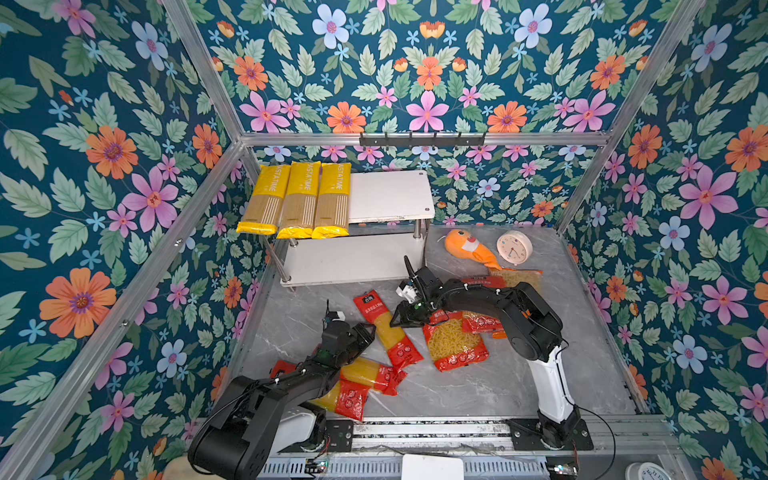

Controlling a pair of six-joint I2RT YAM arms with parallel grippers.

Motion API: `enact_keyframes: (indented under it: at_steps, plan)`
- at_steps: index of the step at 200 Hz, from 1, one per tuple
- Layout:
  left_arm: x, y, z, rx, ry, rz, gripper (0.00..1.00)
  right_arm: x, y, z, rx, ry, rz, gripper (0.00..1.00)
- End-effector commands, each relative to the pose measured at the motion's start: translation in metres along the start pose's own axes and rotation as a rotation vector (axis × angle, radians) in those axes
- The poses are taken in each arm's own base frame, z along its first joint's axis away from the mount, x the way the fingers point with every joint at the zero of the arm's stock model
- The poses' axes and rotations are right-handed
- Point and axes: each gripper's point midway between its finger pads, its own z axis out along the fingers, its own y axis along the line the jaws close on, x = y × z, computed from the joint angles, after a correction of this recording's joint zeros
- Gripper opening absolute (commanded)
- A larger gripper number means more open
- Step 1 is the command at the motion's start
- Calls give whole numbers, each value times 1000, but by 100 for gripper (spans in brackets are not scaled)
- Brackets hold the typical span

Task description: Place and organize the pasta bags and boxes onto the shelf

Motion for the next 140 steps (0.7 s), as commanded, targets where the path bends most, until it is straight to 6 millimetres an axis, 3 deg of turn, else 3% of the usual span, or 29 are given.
enact_keyframes:
  at_steps: [1, 21, 58, 103, 140]
  plan:
    - [-5, -19, 2, 68, -17, 17, 55, 8, 5, 14, -47, 34, 4, 40]
    - [-4, -26, 2, 89, -8, 24, 48, 10, 22, 11, -111, 29, -12, 31]
    - [-3, -54, -3, 157, 12, 43, 45, 2, 54, -19, -236, -15, 22, 15]
    - [-13, -77, -23, 210, -17, 51, 49, 5, 63, -52, -239, -111, 100, 5]
    - [-18, -74, -33, 202, -32, 61, 54, 19, 54, -75, -203, -203, 165, 2]
